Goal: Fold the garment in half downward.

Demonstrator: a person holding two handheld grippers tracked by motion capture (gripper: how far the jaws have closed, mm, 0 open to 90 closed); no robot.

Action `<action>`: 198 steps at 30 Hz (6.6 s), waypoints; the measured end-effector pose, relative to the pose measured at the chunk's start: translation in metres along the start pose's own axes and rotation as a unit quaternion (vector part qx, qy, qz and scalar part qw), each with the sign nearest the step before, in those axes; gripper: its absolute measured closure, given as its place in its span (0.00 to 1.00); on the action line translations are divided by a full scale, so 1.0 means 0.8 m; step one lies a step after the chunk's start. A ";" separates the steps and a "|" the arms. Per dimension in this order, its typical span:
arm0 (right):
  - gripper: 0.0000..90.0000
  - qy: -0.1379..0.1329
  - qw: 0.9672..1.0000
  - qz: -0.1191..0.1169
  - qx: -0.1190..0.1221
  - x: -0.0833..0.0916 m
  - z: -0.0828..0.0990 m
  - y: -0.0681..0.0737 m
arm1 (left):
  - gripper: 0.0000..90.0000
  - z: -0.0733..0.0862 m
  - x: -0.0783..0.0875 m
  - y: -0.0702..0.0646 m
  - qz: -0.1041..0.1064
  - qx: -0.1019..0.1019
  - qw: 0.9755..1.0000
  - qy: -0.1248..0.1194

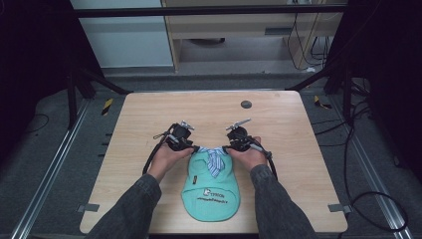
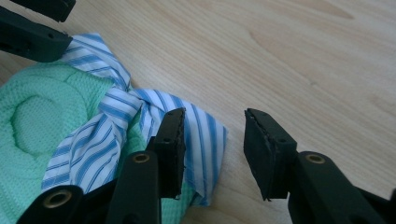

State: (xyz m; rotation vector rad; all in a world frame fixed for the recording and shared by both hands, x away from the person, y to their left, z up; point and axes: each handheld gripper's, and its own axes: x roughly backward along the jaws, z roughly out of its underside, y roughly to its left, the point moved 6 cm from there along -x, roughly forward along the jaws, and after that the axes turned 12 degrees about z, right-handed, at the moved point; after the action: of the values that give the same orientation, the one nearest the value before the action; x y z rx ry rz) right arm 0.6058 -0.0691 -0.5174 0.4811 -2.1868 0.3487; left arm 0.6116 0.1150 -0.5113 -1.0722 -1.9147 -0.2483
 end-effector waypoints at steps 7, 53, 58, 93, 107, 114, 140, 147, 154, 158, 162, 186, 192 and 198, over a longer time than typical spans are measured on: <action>0.63 0.017 1.000 0.000 -0.001 -0.002 0.001 0.004 | 0.63 0.001 -0.003 0.002 0.003 0.010 1.000 0.023; 0.92 0.007 0.999 -0.016 0.043 0.004 0.009 0.023 | 0.97 0.016 -0.008 -0.015 0.015 -0.034 0.999 -0.003; 0.93 -0.020 0.998 -0.010 0.054 0.015 0.009 0.019 | 0.97 0.009 0.004 -0.021 0.015 -0.047 0.999 -0.017; 0.92 -0.114 0.988 0.008 0.107 0.073 -0.024 0.019 | 0.98 -0.022 0.059 -0.032 -0.003 -0.086 0.995 -0.058; 0.92 -0.120 0.985 0.019 0.122 0.087 -0.044 0.012 | 0.98 -0.039 0.072 -0.032 -0.008 -0.093 0.994 -0.064; 0.92 -0.115 0.986 0.021 0.122 0.088 -0.044 0.011 | 0.98 -0.040 0.073 -0.035 -0.009 -0.095 0.993 -0.065; 0.92 -0.128 0.984 0.031 0.120 0.101 -0.058 -0.001 | 0.98 -0.063 0.085 -0.040 -0.014 -0.106 0.992 -0.073; 0.92 -0.130 0.984 0.034 0.120 0.102 -0.061 -0.002 | 0.98 -0.066 0.087 -0.039 -0.016 -0.106 0.991 -0.078; 0.92 -0.134 0.983 0.035 0.120 0.105 -0.064 -0.004 | 0.98 -0.072 0.090 -0.041 -0.018 -0.108 0.991 -0.082; 0.92 -0.135 0.983 0.037 0.119 0.107 -0.065 -0.005 | 0.98 -0.074 0.091 -0.042 -0.018 -0.111 0.990 -0.083; 0.92 -0.135 0.983 0.038 0.119 0.107 -0.065 -0.007 | 0.98 -0.076 0.091 -0.043 -0.019 -0.114 0.990 -0.083; 0.92 -0.135 0.982 0.040 0.129 0.102 -0.075 0.000 | 0.98 -0.072 0.095 -0.035 -0.023 -0.111 0.990 -0.086; 0.92 -0.137 0.981 0.040 0.130 0.104 -0.075 0.000 | 0.98 -0.073 0.097 -0.035 -0.024 -0.113 0.989 -0.090; 0.92 -0.139 0.981 0.044 0.131 0.105 -0.080 -0.001 | 0.98 -0.074 0.099 -0.035 -0.025 -0.114 0.989 -0.095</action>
State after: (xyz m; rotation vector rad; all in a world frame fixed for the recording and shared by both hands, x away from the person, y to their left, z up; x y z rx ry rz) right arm 0.6022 -0.0619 -0.4121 0.6095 -2.4516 0.6577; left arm 0.6090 0.1116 -0.4082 -1.2353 -2.1238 -0.4148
